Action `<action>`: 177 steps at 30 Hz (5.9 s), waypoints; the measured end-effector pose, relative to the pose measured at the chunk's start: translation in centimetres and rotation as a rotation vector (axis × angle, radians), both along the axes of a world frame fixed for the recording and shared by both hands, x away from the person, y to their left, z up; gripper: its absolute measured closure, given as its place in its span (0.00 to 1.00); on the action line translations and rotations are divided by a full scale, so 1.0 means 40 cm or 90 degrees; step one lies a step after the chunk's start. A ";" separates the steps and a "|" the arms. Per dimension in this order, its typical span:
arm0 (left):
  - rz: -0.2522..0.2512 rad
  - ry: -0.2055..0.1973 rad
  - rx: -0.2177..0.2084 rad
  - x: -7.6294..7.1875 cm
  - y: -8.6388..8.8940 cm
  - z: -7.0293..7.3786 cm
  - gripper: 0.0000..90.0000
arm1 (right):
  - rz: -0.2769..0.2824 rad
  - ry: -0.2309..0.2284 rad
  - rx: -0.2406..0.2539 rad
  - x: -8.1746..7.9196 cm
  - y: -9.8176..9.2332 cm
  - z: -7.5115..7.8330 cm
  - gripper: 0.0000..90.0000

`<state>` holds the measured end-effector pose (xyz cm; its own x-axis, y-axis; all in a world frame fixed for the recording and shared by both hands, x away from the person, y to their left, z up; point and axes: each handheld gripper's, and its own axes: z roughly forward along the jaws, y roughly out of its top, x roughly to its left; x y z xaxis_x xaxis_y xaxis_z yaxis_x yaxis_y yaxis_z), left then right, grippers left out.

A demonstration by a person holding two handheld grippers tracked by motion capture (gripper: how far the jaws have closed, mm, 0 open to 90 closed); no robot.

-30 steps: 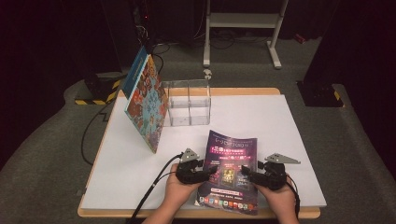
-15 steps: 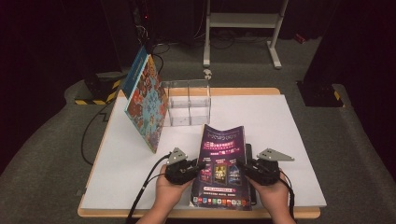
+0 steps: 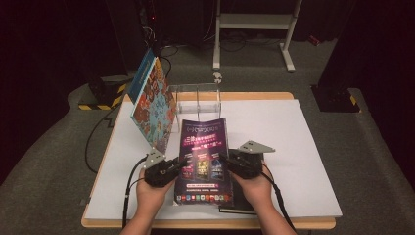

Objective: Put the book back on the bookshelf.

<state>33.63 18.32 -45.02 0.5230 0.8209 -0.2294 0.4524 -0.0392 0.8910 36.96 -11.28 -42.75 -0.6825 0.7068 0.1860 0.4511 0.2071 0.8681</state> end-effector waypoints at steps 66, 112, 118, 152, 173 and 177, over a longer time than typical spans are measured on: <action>0.047 -0.092 -0.014 -0.060 0.102 -0.018 0.45 | 0.106 -0.149 0.036 -0.030 0.084 0.087 0.57; -0.052 -0.128 -0.057 -0.070 0.003 0.044 0.33 | -0.033 -0.175 0.015 -0.082 0.066 0.019 0.92; -0.086 -0.151 -0.083 -0.047 -0.070 0.104 0.26 | -0.034 -0.174 0.028 -0.082 0.064 0.014 0.92; -0.047 -0.168 -0.055 -0.024 -0.161 0.175 0.21 | 0.100 -0.105 0.055 -0.120 0.102 -0.004 0.74; 0.021 -0.241 0.049 -0.100 -0.139 0.198 0.75 | -0.046 -0.086 0.046 -0.133 -0.217 -0.056 0.62; 0.052 -0.244 0.056 -0.107 -0.099 0.201 0.91 | -0.042 -0.074 0.041 -0.125 -0.215 -0.066 0.62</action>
<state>29.34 14.38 -36.99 0.4888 0.8713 0.0429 0.0931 -0.1010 0.9905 31.96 -19.90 -45.40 -0.6544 0.7401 0.1548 0.3573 0.1223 0.9259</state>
